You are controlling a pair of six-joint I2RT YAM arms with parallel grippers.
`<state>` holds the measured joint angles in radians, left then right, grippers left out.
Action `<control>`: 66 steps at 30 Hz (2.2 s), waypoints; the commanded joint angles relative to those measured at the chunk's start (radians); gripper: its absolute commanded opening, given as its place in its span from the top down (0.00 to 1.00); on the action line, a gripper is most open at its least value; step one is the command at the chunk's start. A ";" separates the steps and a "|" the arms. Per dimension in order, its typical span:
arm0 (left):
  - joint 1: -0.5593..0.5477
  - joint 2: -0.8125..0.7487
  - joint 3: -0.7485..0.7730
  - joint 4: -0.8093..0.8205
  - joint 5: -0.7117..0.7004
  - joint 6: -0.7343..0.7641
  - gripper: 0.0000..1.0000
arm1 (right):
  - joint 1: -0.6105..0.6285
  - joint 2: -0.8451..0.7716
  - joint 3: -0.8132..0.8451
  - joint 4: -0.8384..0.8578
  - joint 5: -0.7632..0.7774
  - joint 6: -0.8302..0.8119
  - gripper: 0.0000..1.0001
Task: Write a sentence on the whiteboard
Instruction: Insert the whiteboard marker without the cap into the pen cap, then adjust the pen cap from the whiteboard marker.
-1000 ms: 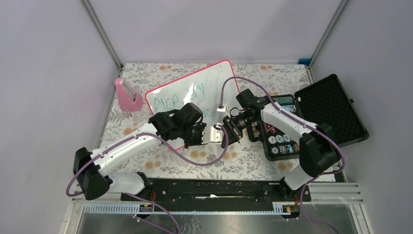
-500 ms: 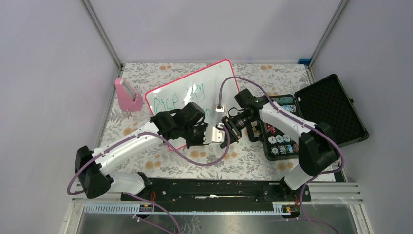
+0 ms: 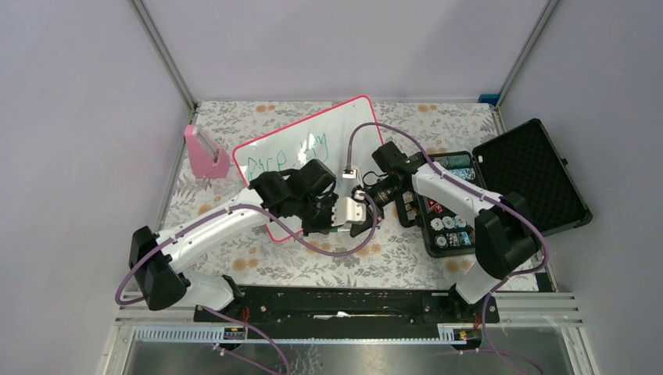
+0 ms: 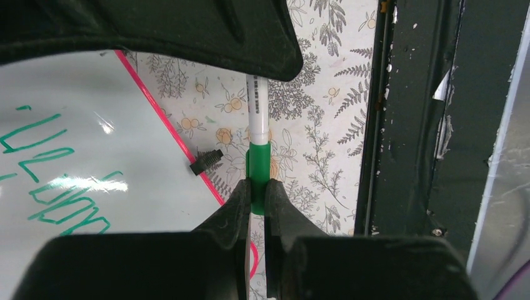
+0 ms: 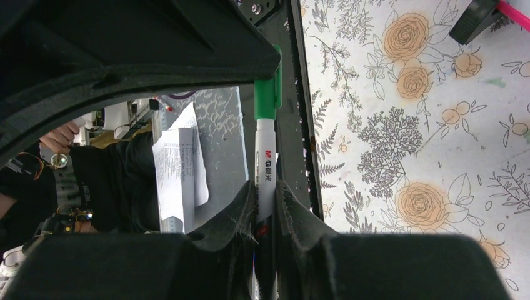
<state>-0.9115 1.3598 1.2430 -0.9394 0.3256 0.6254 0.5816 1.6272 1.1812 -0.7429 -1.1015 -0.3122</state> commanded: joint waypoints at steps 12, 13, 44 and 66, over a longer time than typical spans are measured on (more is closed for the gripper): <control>0.015 0.074 0.223 0.043 0.120 -0.136 0.83 | 0.040 0.035 0.076 0.078 -0.032 0.077 1.00; 0.033 0.068 0.236 0.022 0.139 -0.133 0.76 | 0.032 0.031 0.079 0.068 -0.033 0.069 1.00; 0.572 -0.273 -0.081 0.438 0.830 -0.520 0.45 | -0.062 -0.089 -0.211 1.841 -0.388 1.671 1.00; 0.473 -0.248 -0.080 0.439 0.873 -0.512 0.66 | -0.025 -0.074 -0.218 1.821 -0.388 1.662 1.00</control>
<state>-0.4225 1.1145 1.1622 -0.5480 1.1557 0.0998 0.5472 1.5551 0.9596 1.0439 -1.4784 1.3594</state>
